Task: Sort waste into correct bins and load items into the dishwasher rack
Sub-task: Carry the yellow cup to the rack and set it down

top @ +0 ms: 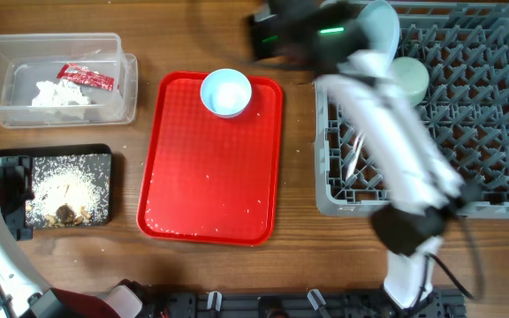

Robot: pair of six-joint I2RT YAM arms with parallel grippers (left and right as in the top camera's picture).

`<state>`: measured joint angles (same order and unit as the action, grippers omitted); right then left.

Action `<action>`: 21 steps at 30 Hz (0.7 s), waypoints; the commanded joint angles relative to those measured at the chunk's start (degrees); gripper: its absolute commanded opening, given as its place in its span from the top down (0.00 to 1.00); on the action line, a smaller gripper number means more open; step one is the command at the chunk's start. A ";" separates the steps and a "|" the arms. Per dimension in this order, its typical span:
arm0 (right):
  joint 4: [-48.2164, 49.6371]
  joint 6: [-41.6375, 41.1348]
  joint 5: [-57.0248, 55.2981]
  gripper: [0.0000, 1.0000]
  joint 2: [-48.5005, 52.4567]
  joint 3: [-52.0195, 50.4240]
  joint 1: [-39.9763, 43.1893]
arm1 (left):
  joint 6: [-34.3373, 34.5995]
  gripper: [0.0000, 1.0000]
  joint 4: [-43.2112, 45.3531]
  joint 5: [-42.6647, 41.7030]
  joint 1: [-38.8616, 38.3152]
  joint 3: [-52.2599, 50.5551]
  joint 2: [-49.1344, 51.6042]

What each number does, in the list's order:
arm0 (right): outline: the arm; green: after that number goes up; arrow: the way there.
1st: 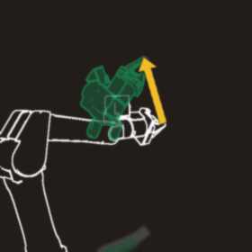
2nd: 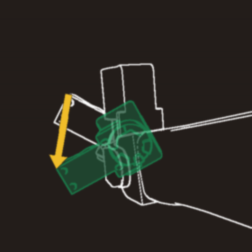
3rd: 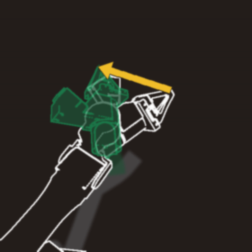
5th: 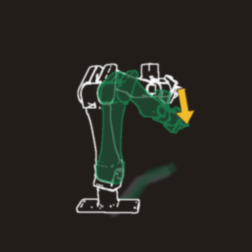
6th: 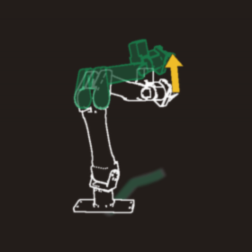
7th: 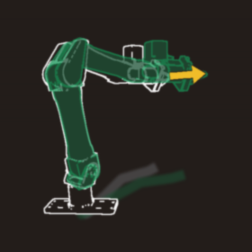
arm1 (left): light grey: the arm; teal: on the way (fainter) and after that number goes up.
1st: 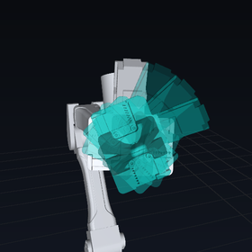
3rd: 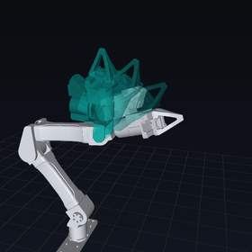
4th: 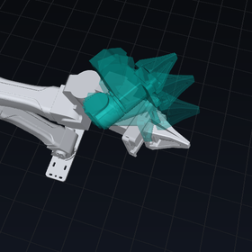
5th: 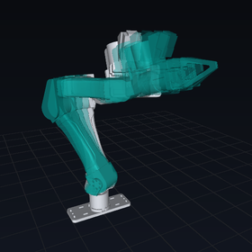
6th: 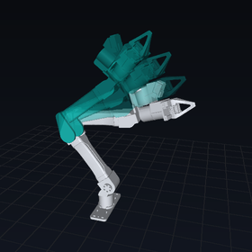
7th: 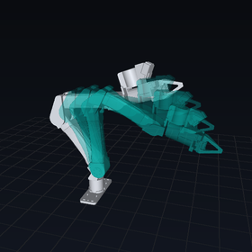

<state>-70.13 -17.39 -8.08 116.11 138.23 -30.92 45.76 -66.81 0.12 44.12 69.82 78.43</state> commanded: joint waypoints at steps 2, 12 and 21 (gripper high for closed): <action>-10.91 -2.71 12.79 0.96 -6.64 0.35 13.18 | 0.11 0.00 -0.02 0.15 0.31 0.59 -0.04; -22.03 8.02 40.22 0.96 -10.10 -6.23 39.26 | 0.11 0.00 -0.02 0.15 0.31 0.59 -0.04; -22.01 25.20 65.53 0.96 -11.87 -30.82 48.46 | 0.11 0.00 -0.02 0.15 0.31 0.59 -0.04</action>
<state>-92.18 0.08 48.25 106.00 112.92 16.19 45.78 -66.83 0.10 44.12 69.82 78.43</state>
